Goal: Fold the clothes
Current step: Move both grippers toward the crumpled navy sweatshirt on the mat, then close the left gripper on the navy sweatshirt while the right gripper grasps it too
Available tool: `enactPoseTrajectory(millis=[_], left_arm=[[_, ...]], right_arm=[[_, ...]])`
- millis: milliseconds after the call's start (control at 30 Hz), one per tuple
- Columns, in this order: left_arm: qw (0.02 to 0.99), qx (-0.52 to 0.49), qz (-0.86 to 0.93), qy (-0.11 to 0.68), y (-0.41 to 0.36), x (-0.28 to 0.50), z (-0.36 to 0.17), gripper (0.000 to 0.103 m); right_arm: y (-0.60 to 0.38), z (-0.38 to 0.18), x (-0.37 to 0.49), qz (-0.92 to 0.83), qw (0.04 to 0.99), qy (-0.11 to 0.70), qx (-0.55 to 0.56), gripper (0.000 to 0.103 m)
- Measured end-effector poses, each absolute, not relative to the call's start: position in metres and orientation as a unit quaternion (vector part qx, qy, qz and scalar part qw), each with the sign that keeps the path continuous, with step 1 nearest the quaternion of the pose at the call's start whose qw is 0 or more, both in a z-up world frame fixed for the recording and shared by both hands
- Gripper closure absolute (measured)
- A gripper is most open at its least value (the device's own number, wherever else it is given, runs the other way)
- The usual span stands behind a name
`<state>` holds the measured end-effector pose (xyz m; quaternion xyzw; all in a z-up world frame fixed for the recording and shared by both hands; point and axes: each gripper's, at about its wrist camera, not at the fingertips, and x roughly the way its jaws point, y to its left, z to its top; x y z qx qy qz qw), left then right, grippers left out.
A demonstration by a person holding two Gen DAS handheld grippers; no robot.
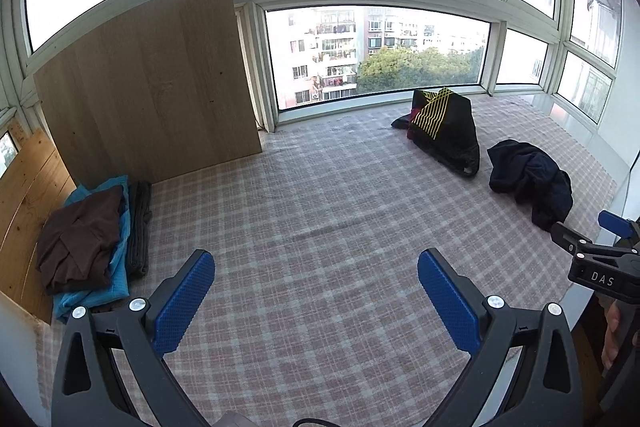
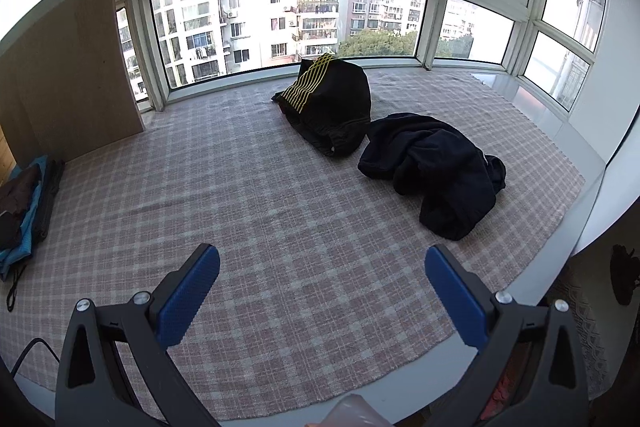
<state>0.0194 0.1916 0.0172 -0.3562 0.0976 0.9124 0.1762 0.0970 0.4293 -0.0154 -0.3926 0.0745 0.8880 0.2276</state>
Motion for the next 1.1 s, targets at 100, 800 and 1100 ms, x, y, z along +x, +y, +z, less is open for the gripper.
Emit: enactPoseTrajectory(millis=[100, 800, 1100], left_arm=[[0.190, -0.352, 0.910, 0.110, 0.218, 0.023, 0.020, 0.001], [0.309, -0.338, 0.871, 0.178, 0.404, 0.041, 0.018, 0.001], [0.331, -0.342, 0.857, 0.196, 0.477, 0.022, 0.004, 0.001]], right_arm=[[0.449, -0.014, 0.104, 0.886, 0.238, 0.080, -0.391, 0.000], [0.604, -0.022, 0.149, 0.860, 0.338, 0.118, -0.364, 0.000], [0.683, -0.038, 0.146, 0.854, 0.339, 0.172, -0.354, 0.000]])
